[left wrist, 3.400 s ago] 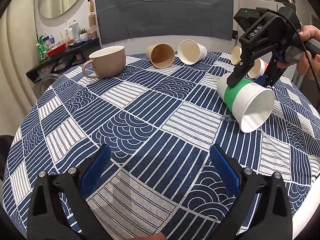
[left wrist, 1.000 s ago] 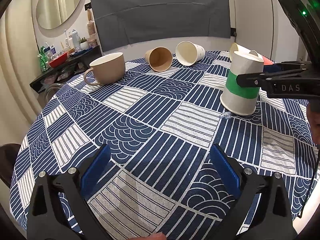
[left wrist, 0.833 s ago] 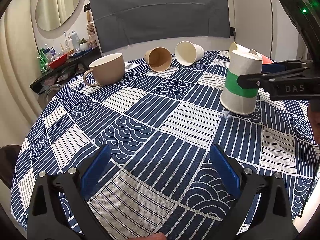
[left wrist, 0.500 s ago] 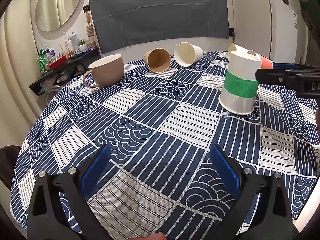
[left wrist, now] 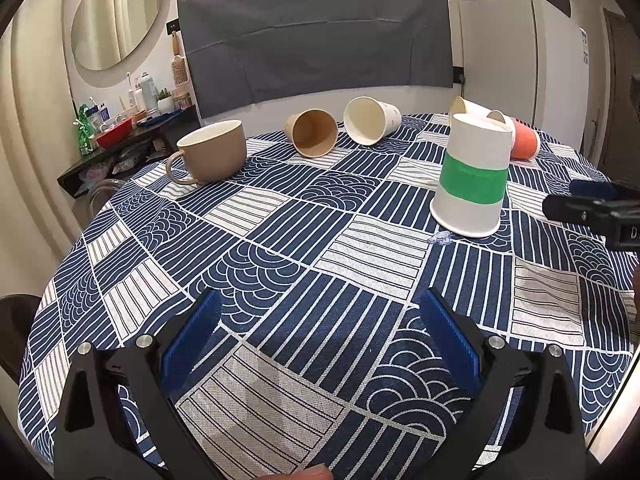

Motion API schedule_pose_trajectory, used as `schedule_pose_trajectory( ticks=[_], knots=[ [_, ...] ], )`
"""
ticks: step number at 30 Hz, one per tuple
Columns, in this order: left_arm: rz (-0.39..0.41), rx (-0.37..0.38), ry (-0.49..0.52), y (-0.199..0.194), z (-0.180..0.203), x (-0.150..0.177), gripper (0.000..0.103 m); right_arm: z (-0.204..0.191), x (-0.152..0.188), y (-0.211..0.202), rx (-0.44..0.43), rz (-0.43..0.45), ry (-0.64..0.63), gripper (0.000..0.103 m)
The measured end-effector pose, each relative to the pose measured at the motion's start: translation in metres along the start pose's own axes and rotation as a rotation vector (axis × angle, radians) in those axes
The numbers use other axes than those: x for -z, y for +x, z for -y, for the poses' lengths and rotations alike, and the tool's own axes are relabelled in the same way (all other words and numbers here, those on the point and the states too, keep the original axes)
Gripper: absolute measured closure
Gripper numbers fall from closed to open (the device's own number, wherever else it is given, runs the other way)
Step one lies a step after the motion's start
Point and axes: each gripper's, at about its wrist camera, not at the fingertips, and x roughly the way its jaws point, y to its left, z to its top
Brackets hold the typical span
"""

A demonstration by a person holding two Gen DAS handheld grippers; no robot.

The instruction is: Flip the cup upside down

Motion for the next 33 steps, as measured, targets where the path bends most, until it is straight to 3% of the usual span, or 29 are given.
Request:
schedule_pose_trajectory(
  ticks=[14,33],
  knots=[
    [-0.006,0.002,-0.015,0.001,-0.002,-0.001,0.006,-0.01,0.016,-0.004,0.009,0.048,-0.071,0.012],
    [-0.001,-0.016,-0.001,0.001,0.001,-0.001,0.006,-0.007,0.019,-0.008,-0.016,0.07,-0.057,0.012]
  ],
)
